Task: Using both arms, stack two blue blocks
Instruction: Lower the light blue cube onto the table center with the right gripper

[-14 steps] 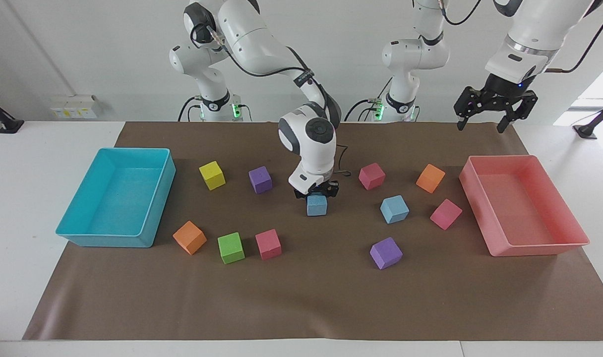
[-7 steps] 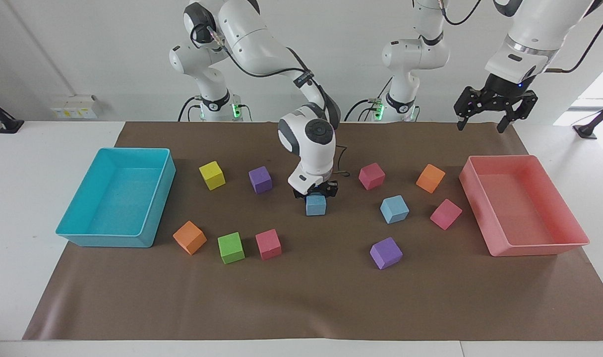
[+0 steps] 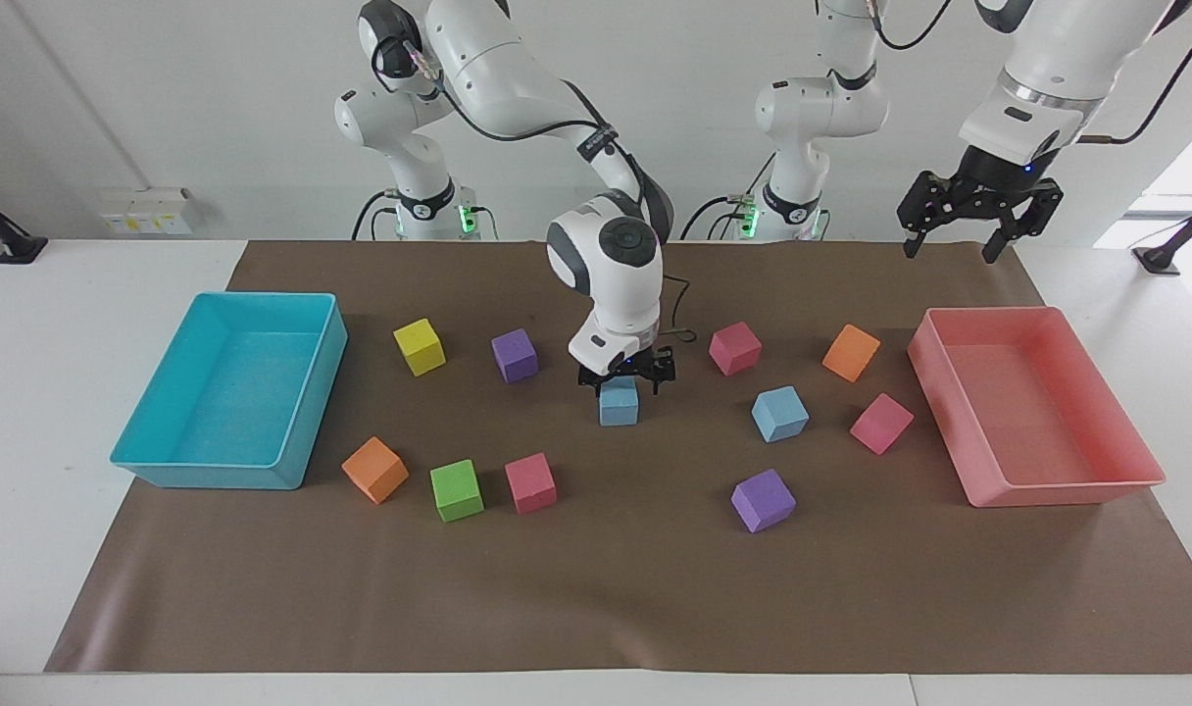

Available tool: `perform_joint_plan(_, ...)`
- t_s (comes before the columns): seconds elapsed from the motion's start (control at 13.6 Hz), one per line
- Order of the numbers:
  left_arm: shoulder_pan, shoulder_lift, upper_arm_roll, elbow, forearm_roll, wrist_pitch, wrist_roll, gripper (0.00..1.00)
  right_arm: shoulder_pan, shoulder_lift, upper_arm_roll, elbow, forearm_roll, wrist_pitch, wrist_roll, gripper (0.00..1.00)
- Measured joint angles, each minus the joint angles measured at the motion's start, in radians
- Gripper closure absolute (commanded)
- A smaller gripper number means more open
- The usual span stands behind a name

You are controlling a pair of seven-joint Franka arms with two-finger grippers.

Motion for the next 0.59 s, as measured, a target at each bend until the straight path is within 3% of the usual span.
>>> perform_joint_plan(0.59,0.0,0.0,0.0,0.0,0.0,0.0,0.0,0.0,-0.09,-0.161,-0.015,0.002,-0.001,-0.011,0.0,0.0)
